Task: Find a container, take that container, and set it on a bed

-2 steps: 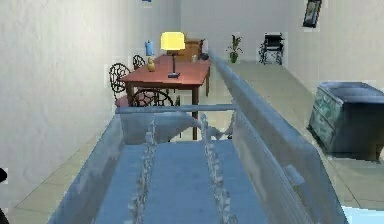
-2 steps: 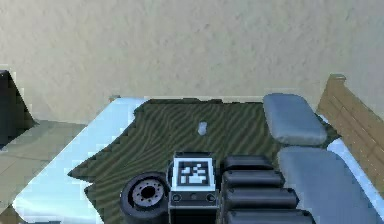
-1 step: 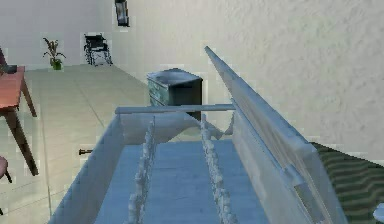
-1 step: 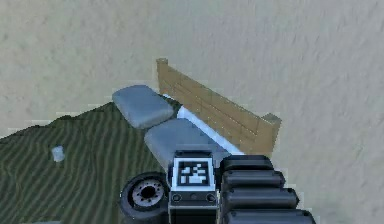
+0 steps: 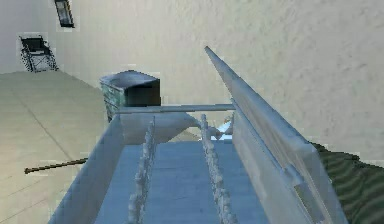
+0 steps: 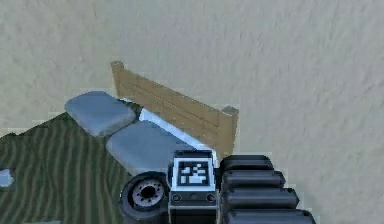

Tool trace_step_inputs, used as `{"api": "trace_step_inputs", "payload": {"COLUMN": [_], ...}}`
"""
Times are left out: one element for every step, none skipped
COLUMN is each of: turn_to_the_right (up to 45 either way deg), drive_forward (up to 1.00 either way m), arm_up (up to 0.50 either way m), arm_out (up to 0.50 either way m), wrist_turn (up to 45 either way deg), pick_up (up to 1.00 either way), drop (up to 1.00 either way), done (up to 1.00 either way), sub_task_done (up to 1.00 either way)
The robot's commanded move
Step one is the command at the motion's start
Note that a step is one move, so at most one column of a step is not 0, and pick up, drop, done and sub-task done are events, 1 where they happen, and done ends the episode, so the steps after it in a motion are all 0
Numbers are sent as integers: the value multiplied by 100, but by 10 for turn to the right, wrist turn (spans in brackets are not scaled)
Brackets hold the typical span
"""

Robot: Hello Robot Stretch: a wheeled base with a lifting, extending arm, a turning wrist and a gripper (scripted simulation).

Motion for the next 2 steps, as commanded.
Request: {"api": "trace_step_inputs", "payload": {"turn_to_the_right": [-450, -450], "drive_forward": [0, 0], "arm_up": [0, 0], "arm_out": [0, 0], "wrist_turn": [0, 0], "pick_up": [0, 0], "drop": [0, 0], "done": [0, 0], "sub_task_done": [0, 0]}}
